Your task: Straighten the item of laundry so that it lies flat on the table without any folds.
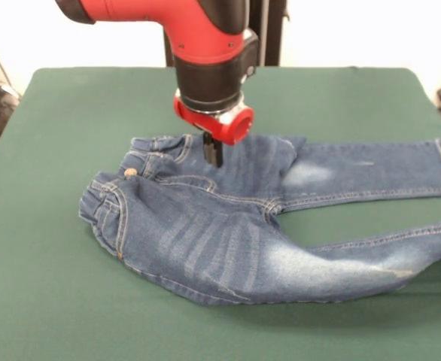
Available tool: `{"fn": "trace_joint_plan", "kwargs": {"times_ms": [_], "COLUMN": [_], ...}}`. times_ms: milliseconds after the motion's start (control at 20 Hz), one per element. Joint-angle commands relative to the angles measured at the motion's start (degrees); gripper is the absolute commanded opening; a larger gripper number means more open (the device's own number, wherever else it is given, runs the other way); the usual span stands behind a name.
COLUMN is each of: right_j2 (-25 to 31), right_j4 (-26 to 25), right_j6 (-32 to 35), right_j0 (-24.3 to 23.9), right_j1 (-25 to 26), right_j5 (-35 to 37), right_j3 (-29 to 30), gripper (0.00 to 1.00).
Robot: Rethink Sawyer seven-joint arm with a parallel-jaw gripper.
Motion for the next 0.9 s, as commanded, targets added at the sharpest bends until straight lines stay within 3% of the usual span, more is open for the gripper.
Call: {"fn": "trace_joint_plan", "kwargs": {"times_ms": [50,200,900], "right_j2": [5.5,4.8,7.4], "right_j4": [-5.5,-7.0,-11.4], "right_j6": [-12.4,-10.2,-11.1], "right_j0": [-0.9,-0.5,-2.8], "right_j1": [1.9,2.8,6.1], "right_j5": [-3.3,-5.2,-7.0], "right_j3": [5.4,5.1,3.7], "gripper": [0.00,0.00,0.00]}}
